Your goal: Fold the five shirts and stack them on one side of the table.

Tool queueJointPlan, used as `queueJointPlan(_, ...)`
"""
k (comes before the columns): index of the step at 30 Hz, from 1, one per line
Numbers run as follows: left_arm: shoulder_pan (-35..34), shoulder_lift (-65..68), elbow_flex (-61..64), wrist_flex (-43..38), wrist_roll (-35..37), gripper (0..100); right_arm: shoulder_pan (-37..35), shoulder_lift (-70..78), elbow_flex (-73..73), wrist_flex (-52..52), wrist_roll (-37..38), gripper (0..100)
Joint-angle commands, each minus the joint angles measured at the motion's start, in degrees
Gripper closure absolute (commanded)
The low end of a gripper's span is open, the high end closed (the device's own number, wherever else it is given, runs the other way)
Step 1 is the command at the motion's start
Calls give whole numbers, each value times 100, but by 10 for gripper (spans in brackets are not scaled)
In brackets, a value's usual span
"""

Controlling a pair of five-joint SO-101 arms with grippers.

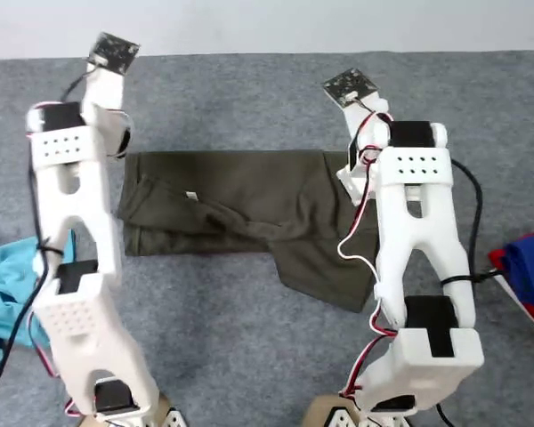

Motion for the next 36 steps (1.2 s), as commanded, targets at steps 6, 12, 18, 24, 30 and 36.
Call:
queueJointPlan(6,378,730,-75,-44,220,882,22,-66,-246,558,-70,819)
queueJointPlan(12,114,993,-110,26,-220,844,215,-22,-246,910,-70,819)
queueJointPlan(18,123,1231,-180,0,-510,848,347,-31,-246,945,-70,819)
queueJointPlan(24,141,1459,-585,229,-589,955,391,-31,-246,945,-70,887)
queueJointPlan(30,141,1415,-1596,1301,-589,994,374,-31,-246,1059,-70,918)
queueJointPlan(36,193,1433,-2782,2435,-941,994,374,-31,-246,1059,-70,919)
